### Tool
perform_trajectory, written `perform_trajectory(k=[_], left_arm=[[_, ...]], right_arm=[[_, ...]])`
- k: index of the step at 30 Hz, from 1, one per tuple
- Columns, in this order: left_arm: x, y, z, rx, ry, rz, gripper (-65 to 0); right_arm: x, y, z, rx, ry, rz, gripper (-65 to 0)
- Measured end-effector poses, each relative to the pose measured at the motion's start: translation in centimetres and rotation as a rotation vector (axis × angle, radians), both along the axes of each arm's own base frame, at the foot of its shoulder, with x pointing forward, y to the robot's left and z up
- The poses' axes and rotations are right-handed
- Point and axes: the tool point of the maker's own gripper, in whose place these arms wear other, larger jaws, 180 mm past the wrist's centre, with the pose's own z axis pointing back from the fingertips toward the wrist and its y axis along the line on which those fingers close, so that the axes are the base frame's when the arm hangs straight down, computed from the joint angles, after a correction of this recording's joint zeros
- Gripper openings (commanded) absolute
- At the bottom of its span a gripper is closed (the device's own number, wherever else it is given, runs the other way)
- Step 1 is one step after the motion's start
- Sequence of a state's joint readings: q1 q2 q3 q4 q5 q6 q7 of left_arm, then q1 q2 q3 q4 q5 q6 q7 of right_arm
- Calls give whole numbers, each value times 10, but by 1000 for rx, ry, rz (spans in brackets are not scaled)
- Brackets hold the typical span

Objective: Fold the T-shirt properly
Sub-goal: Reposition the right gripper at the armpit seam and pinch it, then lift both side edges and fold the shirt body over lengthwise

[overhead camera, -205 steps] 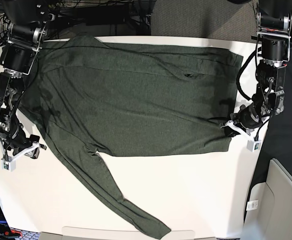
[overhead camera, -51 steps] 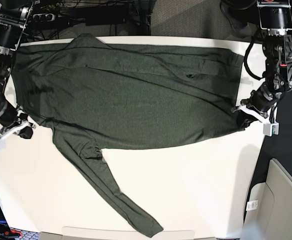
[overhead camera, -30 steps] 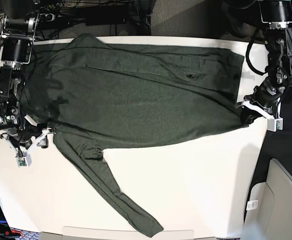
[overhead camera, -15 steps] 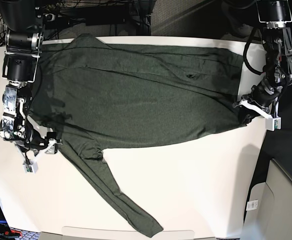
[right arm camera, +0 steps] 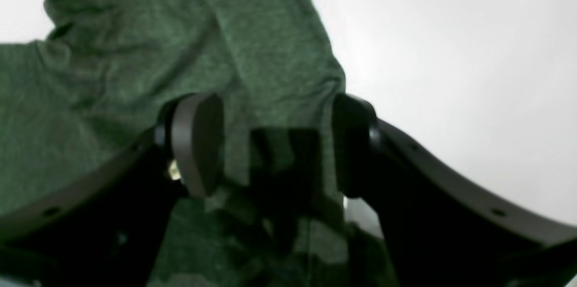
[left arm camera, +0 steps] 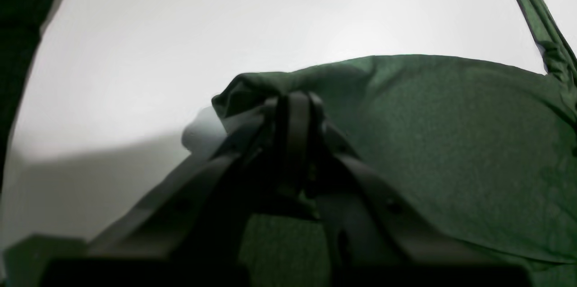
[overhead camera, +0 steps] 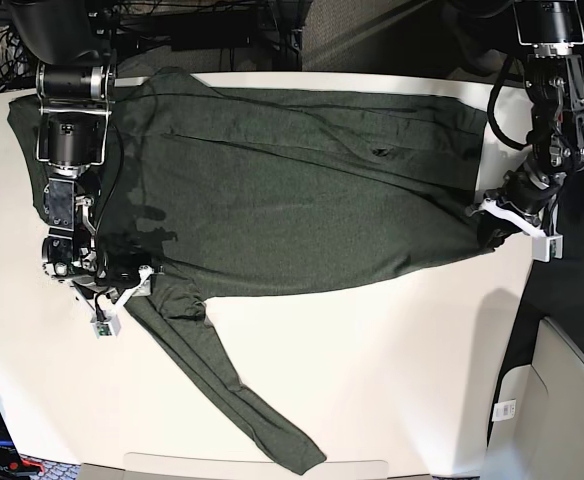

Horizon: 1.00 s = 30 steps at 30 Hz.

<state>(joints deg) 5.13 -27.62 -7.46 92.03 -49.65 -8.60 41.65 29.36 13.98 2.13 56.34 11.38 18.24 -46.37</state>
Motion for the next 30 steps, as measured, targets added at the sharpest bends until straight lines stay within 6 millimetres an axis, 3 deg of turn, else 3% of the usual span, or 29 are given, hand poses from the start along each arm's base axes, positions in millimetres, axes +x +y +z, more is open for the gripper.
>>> perform_trajectory(k=[3, 6, 15, 22, 30], left_arm=[[1, 0, 1, -1, -4, 0, -649], [0, 0, 0, 0, -2, 0, -649], [2, 0, 2, 0, -7, 0, -649], [2, 0, 2, 0, -8, 0, -649], [2, 0, 2, 0, -7, 0, -649]], right_arm=[[2, 0, -1, 7, 4, -6, -279], [3, 5, -2, 2, -2, -6, -343], [2, 4, -2, 14, 0, -15, -604], [-7, 29, 2, 158, 26, 0, -641], [-12, 26, 26, 168, -37, 24, -643]])
